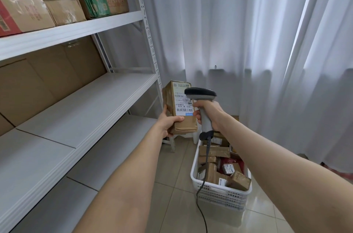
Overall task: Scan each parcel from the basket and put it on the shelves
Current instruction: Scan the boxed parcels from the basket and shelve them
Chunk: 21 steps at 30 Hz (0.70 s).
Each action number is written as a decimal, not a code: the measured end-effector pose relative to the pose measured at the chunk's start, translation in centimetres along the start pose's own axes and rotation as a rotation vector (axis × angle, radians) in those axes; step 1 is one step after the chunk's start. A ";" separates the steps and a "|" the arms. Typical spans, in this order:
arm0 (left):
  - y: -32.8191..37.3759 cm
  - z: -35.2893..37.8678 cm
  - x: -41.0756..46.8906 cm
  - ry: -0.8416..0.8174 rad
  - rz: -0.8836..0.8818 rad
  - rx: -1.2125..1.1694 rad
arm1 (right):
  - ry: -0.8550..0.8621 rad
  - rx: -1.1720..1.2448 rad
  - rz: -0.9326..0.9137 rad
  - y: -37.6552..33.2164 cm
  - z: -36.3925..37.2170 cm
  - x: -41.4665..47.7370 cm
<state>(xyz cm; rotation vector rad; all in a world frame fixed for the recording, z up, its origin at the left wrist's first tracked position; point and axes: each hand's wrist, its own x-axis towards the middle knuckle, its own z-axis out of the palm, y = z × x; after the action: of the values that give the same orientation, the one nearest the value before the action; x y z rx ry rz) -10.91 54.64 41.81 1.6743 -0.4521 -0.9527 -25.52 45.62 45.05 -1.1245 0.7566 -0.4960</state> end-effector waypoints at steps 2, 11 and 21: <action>-0.2 -0.1 0.1 0.005 -0.004 -0.005 | -0.004 -0.016 0.008 -0.2 0.3 -0.2; -0.8 -1.1 0.7 0.017 -0.012 -0.012 | -0.030 -0.125 0.043 -0.8 1.1 -0.2; -0.9 -2.0 1.0 0.030 -0.017 0.002 | -0.070 -0.143 0.067 -1.2 2.1 -0.5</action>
<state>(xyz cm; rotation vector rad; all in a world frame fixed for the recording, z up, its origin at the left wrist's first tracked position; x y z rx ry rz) -8.91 55.51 40.73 1.6948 -0.4199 -0.9388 -24.19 46.81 46.83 -1.2390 0.7751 -0.3488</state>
